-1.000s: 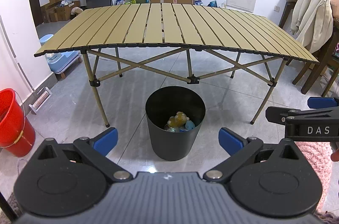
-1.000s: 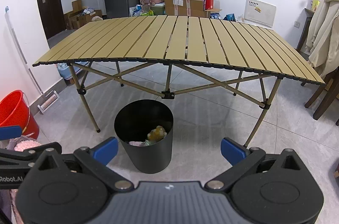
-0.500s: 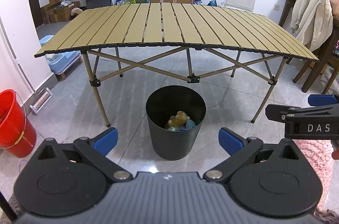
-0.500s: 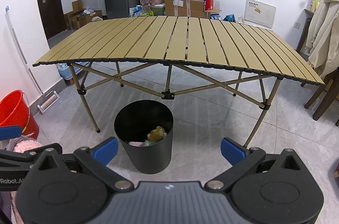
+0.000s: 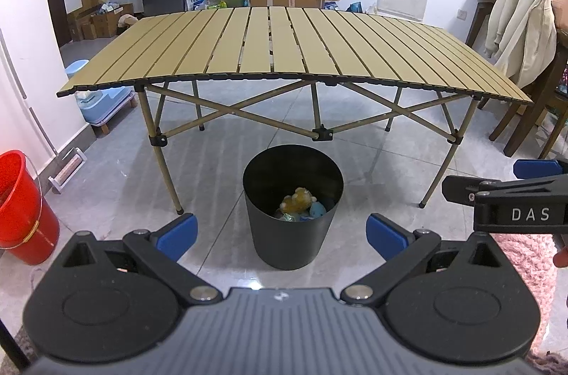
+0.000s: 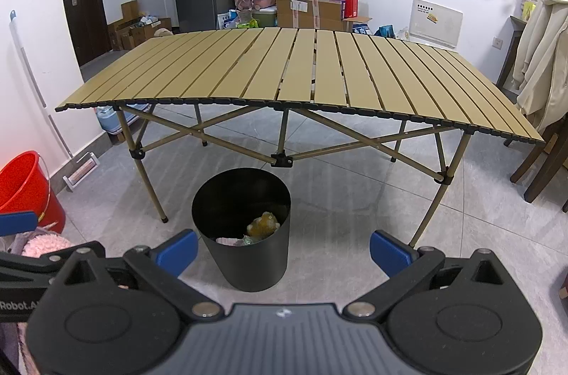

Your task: Collect trash

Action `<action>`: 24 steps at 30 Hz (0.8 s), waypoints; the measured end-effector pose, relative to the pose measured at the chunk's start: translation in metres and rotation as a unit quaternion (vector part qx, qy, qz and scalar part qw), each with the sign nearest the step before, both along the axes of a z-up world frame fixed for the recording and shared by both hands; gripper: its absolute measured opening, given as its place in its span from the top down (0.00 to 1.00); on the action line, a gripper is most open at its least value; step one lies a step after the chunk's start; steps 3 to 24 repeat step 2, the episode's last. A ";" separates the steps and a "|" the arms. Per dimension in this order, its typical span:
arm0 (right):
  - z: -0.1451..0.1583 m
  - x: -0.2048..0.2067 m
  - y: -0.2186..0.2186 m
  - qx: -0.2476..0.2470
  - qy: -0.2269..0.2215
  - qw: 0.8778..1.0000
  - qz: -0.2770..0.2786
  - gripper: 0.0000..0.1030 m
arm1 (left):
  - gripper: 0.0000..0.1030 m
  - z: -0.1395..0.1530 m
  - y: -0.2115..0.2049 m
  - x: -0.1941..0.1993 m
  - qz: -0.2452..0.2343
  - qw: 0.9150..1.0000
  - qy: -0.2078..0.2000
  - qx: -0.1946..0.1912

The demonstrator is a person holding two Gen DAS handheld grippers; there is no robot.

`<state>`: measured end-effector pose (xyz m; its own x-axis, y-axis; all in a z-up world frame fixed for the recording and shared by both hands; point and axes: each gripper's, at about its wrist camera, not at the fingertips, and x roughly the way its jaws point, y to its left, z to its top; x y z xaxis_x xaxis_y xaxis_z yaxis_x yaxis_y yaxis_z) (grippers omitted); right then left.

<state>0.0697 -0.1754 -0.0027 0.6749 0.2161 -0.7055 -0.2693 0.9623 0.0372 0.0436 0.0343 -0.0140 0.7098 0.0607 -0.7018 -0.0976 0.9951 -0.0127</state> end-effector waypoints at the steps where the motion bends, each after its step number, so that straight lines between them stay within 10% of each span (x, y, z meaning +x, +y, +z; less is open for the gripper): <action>1: 0.000 0.000 0.000 0.000 0.000 1.000 0.000 0.00 | 0.00 -0.001 0.000 0.000 -0.001 1.000 0.000 0.000; 24: 0.000 0.000 0.001 0.000 0.001 1.000 0.000 0.00 | 0.00 -0.001 -0.001 0.001 -0.002 1.000 0.001 0.001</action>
